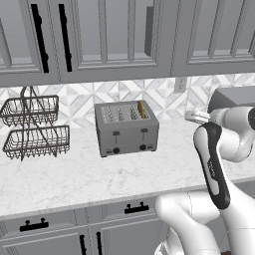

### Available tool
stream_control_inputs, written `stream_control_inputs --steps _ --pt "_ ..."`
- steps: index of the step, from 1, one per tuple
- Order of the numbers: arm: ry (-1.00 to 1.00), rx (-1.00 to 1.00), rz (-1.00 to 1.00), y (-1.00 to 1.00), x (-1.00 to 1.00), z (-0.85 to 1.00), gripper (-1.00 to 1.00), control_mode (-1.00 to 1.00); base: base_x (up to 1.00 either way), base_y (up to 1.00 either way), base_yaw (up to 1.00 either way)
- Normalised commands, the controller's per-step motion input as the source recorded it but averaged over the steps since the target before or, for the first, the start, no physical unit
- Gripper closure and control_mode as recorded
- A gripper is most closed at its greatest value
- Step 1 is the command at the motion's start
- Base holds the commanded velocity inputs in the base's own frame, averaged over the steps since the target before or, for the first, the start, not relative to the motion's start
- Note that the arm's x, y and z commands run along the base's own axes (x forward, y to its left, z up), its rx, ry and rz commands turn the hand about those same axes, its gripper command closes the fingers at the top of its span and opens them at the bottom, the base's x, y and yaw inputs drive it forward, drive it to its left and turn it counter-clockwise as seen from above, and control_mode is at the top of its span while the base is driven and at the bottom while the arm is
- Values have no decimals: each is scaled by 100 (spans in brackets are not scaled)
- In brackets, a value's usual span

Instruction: Start the toaster. Once the lever pops up, take the bread to the plate on the dining counter.

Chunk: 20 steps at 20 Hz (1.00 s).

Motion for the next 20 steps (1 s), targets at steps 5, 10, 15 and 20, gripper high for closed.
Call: stream_control_inputs --steps 5,10,15,20 --pt "0 0 0 0 0 0 -100 -100 0 0 0" --pt "0 0 0 0 0 0 -100 -100 0 0 0" --pt "0 0 0 0 0 0 -100 -100 0 0 0" --pt "0 0 0 0 0 0 -100 -100 0 0 0"
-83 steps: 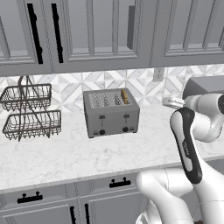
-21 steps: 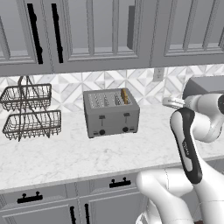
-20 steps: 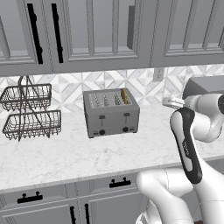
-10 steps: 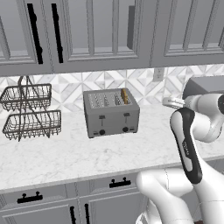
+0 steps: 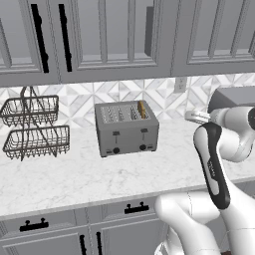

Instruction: Start the toaster. Once the lever pops up, take the bread to the plate on the dining counter.

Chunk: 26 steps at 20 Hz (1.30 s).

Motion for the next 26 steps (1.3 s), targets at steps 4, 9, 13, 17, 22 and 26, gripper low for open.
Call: stream_control_inputs --steps 4,9,13,17,22,26 --pt "0 0 0 0 0 0 -100 -100 0 0 0" --pt "0 0 0 0 0 0 -100 -100 0 0 0" --pt "0 0 0 0 0 0 -100 -100 0 0 0" --pt "0 0 0 0 0 0 -100 -100 0 0 0" --pt "0 0 0 0 0 0 -100 -100 0 0 0" --pt "0 0 0 0 0 0 -100 -100 0 0 0"
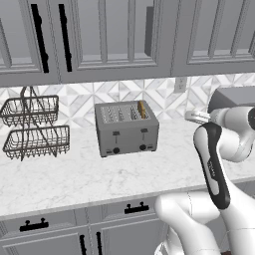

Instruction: Start the toaster. Once the lever pops up, take the bread to the plate on the dining counter.

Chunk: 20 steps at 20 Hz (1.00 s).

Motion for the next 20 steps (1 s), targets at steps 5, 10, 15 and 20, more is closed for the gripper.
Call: stream_control_inputs --steps 5,10,15,20 --pt "0 0 0 0 0 0 -100 -100 0 0 0" --pt "0 0 0 0 0 0 -100 -100 0 0 0" --pt "0 0 0 0 0 0 -100 -100 0 0 0" --pt "0 0 0 16 0 0 -100 -100 0 0 0"
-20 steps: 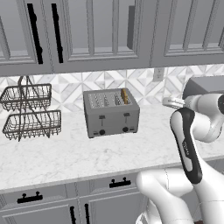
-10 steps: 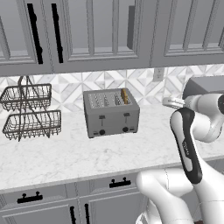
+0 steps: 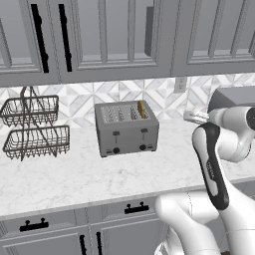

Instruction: Start the toaster. Once the lever pops up, take the bread to the plate on the dining counter.

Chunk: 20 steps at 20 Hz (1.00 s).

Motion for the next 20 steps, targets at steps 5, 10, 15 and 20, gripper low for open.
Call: stream_control_inputs --steps 5,10,15,20 --pt "0 -3 2 40 16 12 -100 -100 0 0 0" --pt "5 -4 4 31 19 14 -100 -100 0 0 0" --pt "16 -10 4 35 26 2 -100 -100 0 0 0" --pt "10 -9 3 37 23 1 -100 -100 0 0 0"
